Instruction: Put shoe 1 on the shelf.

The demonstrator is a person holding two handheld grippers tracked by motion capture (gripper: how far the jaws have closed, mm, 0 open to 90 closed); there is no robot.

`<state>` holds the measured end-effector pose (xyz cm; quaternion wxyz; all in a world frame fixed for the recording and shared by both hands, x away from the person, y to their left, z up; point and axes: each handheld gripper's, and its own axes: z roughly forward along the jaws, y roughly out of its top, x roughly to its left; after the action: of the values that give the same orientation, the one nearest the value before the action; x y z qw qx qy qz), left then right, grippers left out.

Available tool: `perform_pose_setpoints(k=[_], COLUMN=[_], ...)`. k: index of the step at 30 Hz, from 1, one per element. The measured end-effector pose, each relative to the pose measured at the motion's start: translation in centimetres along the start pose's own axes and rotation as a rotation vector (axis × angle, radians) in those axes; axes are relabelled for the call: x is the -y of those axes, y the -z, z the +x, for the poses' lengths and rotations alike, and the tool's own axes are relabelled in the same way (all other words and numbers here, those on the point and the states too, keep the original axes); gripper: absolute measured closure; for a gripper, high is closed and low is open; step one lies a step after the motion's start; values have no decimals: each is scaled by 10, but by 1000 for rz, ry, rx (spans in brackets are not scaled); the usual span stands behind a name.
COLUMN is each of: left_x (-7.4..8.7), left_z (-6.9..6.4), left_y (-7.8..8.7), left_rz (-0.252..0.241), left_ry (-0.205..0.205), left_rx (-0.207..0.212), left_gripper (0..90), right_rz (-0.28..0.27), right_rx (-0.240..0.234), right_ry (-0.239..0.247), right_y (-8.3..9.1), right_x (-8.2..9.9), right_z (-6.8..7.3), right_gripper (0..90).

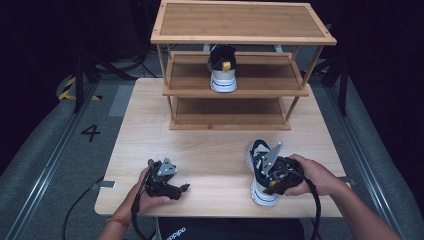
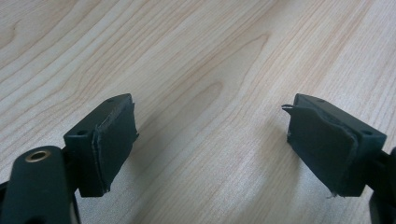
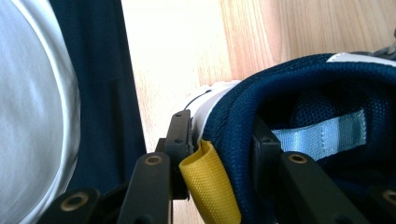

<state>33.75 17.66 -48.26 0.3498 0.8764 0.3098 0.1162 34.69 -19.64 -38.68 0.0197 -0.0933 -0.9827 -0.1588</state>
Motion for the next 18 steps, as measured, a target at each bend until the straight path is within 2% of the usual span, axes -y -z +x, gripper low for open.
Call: perform_pose_setpoints(k=[6, 12, 18], left_x=[0, 1, 1], left_z=[1, 2, 2], left_y=[0, 1, 1], left_rz=[0, 0, 1], left_ry=[-6, -13, -13], left_rx=[6, 14, 14], left_gripper=[160, 161, 160], right_rz=[33, 36, 38], right_rx=[32, 45, 69], right_ry=[3, 45, 58], right_y=[4, 16, 29], right_x=[-2, -4, -6], right_z=[0, 4, 6], right_gripper=[682, 682, 682])
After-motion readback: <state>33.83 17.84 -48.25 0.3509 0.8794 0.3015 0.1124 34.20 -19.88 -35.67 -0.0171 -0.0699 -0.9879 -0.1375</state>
